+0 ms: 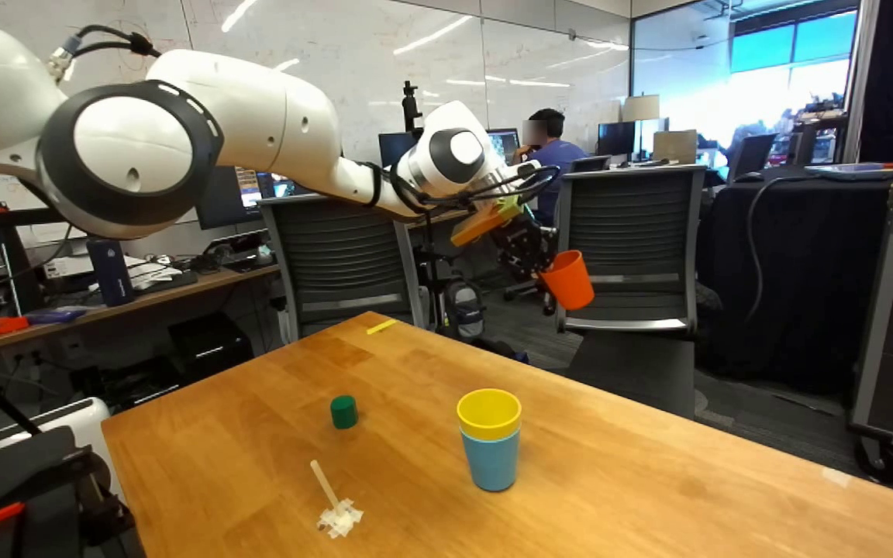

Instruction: Put the yellow cup in the blue cup then pick the orange cup and put it in the yellow cup

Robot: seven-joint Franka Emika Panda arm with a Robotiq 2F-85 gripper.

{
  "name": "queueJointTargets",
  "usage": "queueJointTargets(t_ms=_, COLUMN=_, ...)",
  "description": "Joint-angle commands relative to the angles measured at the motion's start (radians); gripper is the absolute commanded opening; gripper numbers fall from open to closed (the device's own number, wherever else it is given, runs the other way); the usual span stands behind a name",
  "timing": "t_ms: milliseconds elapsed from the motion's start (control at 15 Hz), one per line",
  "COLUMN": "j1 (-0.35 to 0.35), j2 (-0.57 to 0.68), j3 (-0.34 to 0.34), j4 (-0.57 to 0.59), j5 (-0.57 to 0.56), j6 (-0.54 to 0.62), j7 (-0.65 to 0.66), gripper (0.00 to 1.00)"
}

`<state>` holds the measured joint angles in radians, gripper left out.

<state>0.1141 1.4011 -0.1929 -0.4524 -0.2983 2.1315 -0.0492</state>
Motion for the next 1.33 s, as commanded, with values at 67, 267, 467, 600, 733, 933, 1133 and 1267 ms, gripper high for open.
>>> queueJointTargets(t_ms=67, j1=-0.024, j2=0.005, j3=0.006, j4=0.009, j5=0.044, j6=-0.007, j7=0.136, gripper=0.01)
queueJointTargets(t_ms=267, j1=-0.05, j2=0.006, j3=0.028, j4=0.009, j5=0.087, j6=-0.021, j7=0.181, gripper=0.01)
queueJointTargets(t_ms=467, j1=-0.069, j2=0.01, j3=0.039, j4=0.011, j5=0.124, j6=-0.029, j7=0.218, gripper=0.01)
queueJointTargets(t_ms=600, j1=-0.071, j2=0.012, j3=0.041, j4=0.011, j5=0.134, j6=-0.039, j7=0.222, gripper=0.01)
queueJointTargets(t_ms=733, j1=-0.067, j2=0.013, j3=0.042, j4=0.009, j5=0.138, j6=-0.058, j7=0.215, gripper=0.01)
queueJointTargets(t_ms=933, j1=-0.052, j2=0.024, j3=0.029, j4=0.012, j5=0.119, j6=-0.076, j7=0.203, gripper=0.01)
queueJointTargets(t_ms=1133, j1=-0.049, j2=0.03, j3=0.053, j4=0.013, j5=0.131, j6=-0.086, j7=0.139, gripper=0.01)
queueJointTargets(t_ms=1267, j1=-0.049, j2=0.04, j3=0.07, j4=0.023, j5=0.135, j6=-0.051, j7=0.088, gripper=0.01)
